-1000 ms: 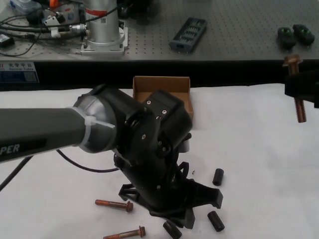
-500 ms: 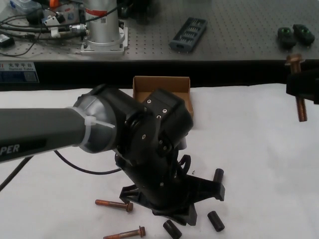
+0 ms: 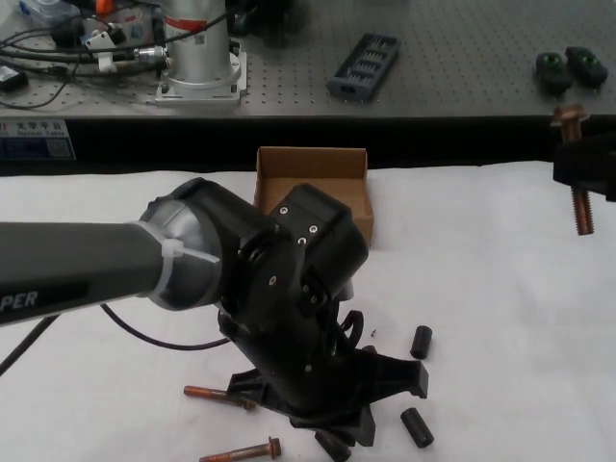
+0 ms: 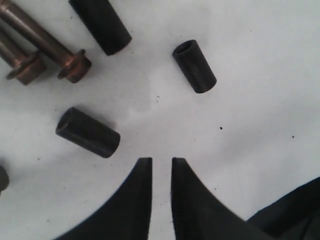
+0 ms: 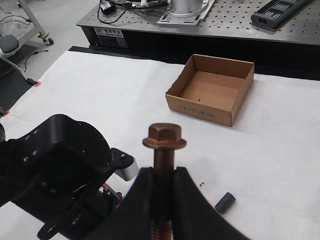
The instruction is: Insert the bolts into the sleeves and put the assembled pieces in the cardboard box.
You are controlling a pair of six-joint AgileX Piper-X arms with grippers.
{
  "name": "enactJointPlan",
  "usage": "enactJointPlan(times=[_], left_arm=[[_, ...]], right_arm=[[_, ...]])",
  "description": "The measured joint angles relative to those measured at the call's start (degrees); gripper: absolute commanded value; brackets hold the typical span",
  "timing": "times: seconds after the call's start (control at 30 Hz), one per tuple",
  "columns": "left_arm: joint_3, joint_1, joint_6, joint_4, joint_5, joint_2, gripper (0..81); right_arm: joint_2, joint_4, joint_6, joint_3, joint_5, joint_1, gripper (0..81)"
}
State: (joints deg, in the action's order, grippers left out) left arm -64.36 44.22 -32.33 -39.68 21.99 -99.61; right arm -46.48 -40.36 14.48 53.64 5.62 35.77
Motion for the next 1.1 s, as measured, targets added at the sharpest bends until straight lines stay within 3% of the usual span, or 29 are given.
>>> enactJointPlan(times=[0.4, 0.93, 1.1], left_arm=[[0.0, 0.0, 5.57, 1.4, -7.68, 0.0, 11.4], [0.08, 0.0, 6.37, 5.86, -8.1, 0.0, 11.4], [0.08, 0.0, 2.52, 6.01, -6.64, 0.0, 11.4]], right_arm=[[0.0, 0.0, 0.0, 0.0, 0.94, 0.0, 2.4], [0.0, 0.0, -0.24, 0.0, 0.94, 0.0, 2.4], [0.0, 0.47, -1.12, 0.0, 0.94, 0.0, 2.4]])
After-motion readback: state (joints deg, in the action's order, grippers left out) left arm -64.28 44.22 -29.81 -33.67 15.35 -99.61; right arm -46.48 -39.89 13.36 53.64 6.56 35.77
